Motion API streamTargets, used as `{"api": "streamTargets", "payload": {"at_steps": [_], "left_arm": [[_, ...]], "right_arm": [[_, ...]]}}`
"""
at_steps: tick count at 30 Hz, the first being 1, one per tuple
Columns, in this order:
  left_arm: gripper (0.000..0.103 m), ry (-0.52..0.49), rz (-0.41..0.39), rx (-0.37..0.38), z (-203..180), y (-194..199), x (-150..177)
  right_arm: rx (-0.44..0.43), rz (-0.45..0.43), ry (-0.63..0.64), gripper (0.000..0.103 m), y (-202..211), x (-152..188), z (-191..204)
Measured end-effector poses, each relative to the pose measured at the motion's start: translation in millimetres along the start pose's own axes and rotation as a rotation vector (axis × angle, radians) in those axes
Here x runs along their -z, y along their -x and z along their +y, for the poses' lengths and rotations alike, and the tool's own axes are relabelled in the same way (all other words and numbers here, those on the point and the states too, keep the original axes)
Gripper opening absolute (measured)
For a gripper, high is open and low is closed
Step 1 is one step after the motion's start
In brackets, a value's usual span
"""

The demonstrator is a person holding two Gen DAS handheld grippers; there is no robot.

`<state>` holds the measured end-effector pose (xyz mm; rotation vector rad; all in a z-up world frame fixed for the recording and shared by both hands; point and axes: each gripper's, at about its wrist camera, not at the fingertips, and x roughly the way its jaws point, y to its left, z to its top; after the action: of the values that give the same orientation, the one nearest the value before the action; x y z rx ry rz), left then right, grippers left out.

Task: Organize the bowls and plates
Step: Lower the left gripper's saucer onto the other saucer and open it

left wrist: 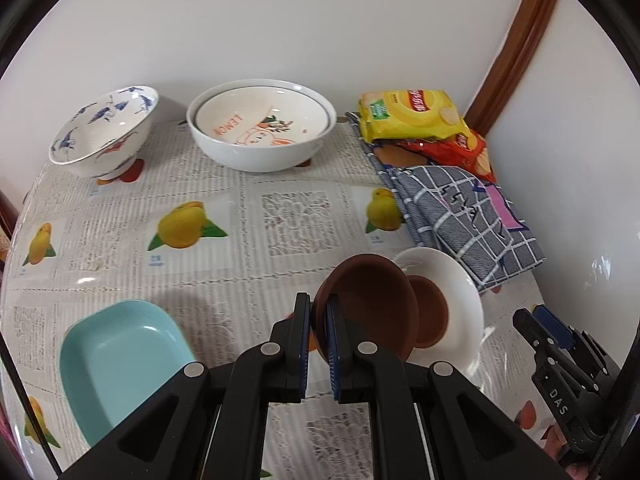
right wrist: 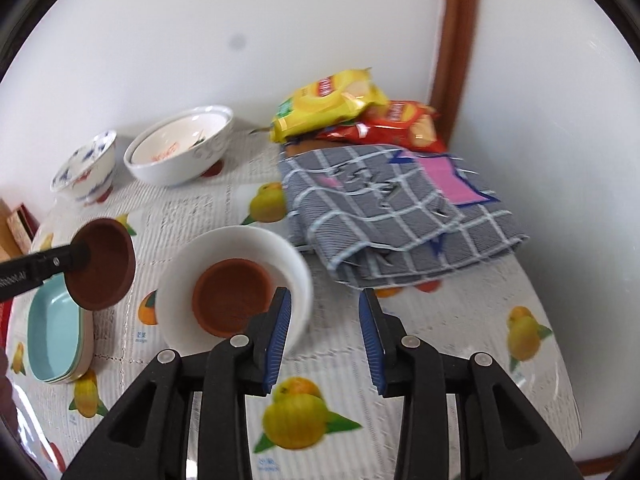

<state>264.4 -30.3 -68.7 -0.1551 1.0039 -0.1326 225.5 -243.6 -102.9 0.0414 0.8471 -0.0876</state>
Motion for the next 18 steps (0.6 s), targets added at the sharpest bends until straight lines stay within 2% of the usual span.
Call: {"api": "streamTargets", "payload": {"at_steps": [4, 11, 18], "left_arm": [[0.009, 0.002, 0.021, 0.054, -16, -7, 0], [0.009, -0.032, 0.043, 0.061, -41, -26, 0], [0.010, -0.036, 0.074, 0.058, -49, -49, -4]], "right_arm": [[0.007, -0.005, -0.032, 0.035, 11, 6, -20], [0.029, -0.004, -0.078, 0.035, 15, 19, -47], [0.032, 0.017, -0.101, 0.035, 5, 27, -59]]}}
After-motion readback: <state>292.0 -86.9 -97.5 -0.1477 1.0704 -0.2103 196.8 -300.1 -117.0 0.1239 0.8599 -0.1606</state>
